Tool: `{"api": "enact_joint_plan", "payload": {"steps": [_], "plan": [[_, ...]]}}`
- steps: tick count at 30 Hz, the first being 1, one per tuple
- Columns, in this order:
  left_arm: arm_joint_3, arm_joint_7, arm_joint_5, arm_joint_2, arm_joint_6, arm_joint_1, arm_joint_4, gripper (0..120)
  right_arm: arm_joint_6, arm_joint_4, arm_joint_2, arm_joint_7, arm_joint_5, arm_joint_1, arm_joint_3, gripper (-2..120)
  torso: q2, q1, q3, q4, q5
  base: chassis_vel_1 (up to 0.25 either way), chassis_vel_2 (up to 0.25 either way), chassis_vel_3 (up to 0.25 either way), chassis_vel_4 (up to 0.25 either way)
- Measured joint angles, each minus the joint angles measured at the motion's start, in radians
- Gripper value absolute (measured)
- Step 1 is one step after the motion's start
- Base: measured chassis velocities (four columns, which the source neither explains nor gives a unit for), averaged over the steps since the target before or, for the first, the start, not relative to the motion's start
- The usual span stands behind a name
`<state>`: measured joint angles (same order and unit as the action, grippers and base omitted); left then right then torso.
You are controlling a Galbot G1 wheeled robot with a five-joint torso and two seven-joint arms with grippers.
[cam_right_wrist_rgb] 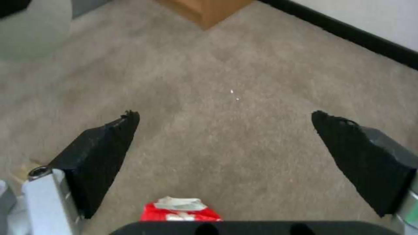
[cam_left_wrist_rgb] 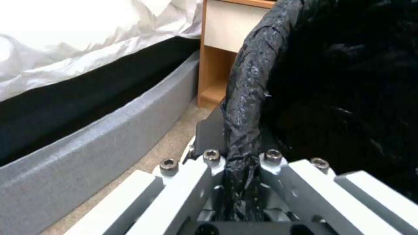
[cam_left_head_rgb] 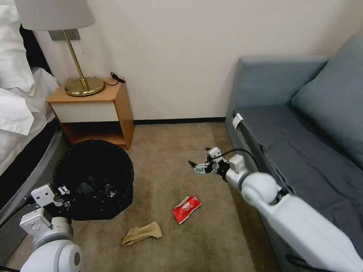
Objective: Pick up the trash bin, then pick up the garbage on the floor and place it into the trash bin.
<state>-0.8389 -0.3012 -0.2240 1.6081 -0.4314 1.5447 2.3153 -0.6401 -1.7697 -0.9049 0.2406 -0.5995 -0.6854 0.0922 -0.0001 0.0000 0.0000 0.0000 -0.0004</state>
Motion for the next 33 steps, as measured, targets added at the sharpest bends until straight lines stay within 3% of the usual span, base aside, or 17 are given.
{"api": "enact_joint_plan", "payload": {"steps": [1, 2, 3, 5, 11, 13, 16, 19, 25, 33], "plan": [[0.000, 0.000, 0.000, 0.000, 0.000, 0.000, 0.000, 3, 0.000, 0.002, 0.000, 0.004, 0.003, 0.002, 0.001, 100, 0.000, 0.000, 0.000, 0.0000, 0.0001, 0.000, 0.000, 0.000, 0.000], [0.000, 0.000, 0.002, 0.000, 0.000, -0.001, -0.002, 3, 0.027, 0.105, -0.005, 0.168, 0.105, 0.091, 0.104, 100, 0.000, 0.000, 0.000, 0.0001, 0.0002, 0.000, 0.000, 0.000, 0.000], [0.000, 0.000, 0.002, 0.000, 0.000, -0.001, -0.002, 3, 0.027, 0.105, -0.005, 0.168, 0.105, 0.091, 0.104, 100, 0.000, 0.000, 0.000, 0.0001, 0.0002, 0.000, 0.000, 0.000, 0.000], [-0.002, 0.000, 0.002, 0.000, 0.000, -0.003, -0.007, 3, 0.154, 0.216, -0.008, 0.244, 0.211, 0.154, 0.231, 100, 0.000, 0.000, 0.000, 0.0000, 0.0004, 0.000, 0.000, 0.000, 0.000], [-0.006, 0.000, 0.002, 0.000, 0.000, -0.008, -0.012, 3, 0.280, 0.311, -0.026, 0.328, 0.291, 0.227, 0.368, 100, 0.000, 0.000, 0.000, 0.0001, 0.0006, 0.000, 0.000, 0.000, 0.000], [-0.010, -0.001, 0.003, 0.000, 0.000, -0.009, -0.015, 3, 0.439, 0.407, -0.050, 0.455, 0.371, 0.315, 0.490, 100, 0.000, 0.000, 0.000, 0.0001, 0.0001, 0.000, 0.000, 0.000, 0.000], [-0.010, -0.001, 0.003, 0.000, 0.001, -0.010, -0.015, 3, 0.512, 0.468, -0.068, 0.517, 0.414, 0.368, 0.550, 100, 0.000, 0.000, 0.000, 0.0002, 0.0004, 0.000, 0.000, 0.000, 0.000], [-0.014, -0.002, 0.003, 0.000, 0.004, -0.009, -0.016, 3, 0.646, 0.586, -0.121, 0.590, 0.506, 0.425, 0.606, 100, 0.000, 0.000, 0.000, 0.0000, 0.0004, 0.000, 0.000, 0.000, 0.000], [-0.025, -0.003, 0.002, 0.000, 0.009, -0.006, -0.018, 3, 0.706, 0.683, -0.191, 0.615, 0.532, 0.453, 0.647, 100, 0.000, 0.000, 0.000, 0.0000, 0.0004, 0.000, 0.000, 0.000, 0.000], [-0.048, -0.002, -0.011, 0.000, 0.015, -0.005, -0.012, 3, 0.766, 0.808, -0.304, 0.565, 0.521, 0.473, 0.743, 100, 0.000, 0.000, 0.000, 0.0001, 0.0004, 0.000, 0.000, 0.000, 0.000]]}}
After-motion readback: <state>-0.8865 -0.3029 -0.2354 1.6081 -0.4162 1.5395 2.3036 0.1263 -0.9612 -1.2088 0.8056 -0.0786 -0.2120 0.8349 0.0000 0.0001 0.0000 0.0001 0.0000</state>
